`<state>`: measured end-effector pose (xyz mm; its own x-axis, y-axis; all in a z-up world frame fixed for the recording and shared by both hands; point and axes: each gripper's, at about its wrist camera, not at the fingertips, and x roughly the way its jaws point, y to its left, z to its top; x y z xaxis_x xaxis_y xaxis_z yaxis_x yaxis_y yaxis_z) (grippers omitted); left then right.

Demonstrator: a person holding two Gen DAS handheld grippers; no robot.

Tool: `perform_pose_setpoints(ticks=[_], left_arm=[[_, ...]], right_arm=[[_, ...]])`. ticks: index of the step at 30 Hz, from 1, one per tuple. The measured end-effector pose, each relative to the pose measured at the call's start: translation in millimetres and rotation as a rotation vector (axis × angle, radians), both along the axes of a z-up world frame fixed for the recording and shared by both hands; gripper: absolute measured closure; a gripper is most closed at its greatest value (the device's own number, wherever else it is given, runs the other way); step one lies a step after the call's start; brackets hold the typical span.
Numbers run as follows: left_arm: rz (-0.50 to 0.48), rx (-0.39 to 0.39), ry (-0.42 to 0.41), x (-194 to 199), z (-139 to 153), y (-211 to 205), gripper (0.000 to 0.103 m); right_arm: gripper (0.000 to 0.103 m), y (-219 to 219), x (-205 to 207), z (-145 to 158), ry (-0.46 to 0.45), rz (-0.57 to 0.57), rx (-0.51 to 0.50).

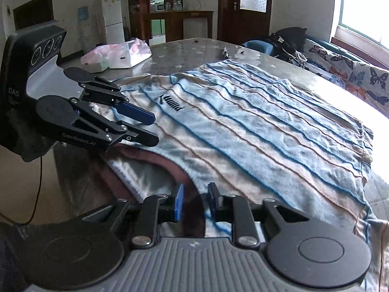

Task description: Fold towel

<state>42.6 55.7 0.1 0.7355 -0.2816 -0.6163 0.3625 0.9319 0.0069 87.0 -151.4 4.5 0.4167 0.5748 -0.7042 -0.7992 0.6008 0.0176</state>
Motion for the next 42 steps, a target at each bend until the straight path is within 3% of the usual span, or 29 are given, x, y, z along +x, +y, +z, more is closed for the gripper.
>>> perform_pose_setpoints(ticks=[4,6,13,17,21,25,30,37,42], left_arm=[[0.032,-0.067,0.029,-3.6,3.8,8.6,0.061],[0.066,-0.061,0.020,-1.0,7.0,15.1,0.061],[0.294,-0.195,0.030,32.6,13.1,67.7,0.058],[0.385,-0.234,0.052,42.8,5.3,95.2,0.058],[0.394,-0.283,0.047,36.8,4.4,104.3,0.056],[0.374,-0.248,0.030,32.6,4.3,91.6,0.047],[0.348,-0.242,0.032,30.3,4.5,78.0,0.047],[0.342,-0.226,0.024,34.7,1.9,71.5,0.045],[0.339,-0.216,0.019,36.2,0.5,67.9,0.044]], right_arm=[[0.078,-6.8,1.7,-0.2,-0.007,-0.066,0.028],[0.077,-10.8,3.9,-0.7,-0.009,-0.108,0.040],[0.069,-38.5,7.6,-1.2,-0.029,-0.279,0.106],[0.067,-60.0,11.1,-6.3,-0.030,-0.388,0.122],[0.067,-83.9,13.6,-13.8,-0.011,-0.490,0.136],[0.067,-101.7,11.7,-17.3,-0.024,-0.557,0.140],[0.074,-113.2,7.3,-19.4,-0.056,-0.591,0.110],[0.073,-129.3,11.6,-4.8,-0.074,-0.637,0.146],[0.072,-132.1,38.4,1.5,-0.085,-0.660,0.166]])
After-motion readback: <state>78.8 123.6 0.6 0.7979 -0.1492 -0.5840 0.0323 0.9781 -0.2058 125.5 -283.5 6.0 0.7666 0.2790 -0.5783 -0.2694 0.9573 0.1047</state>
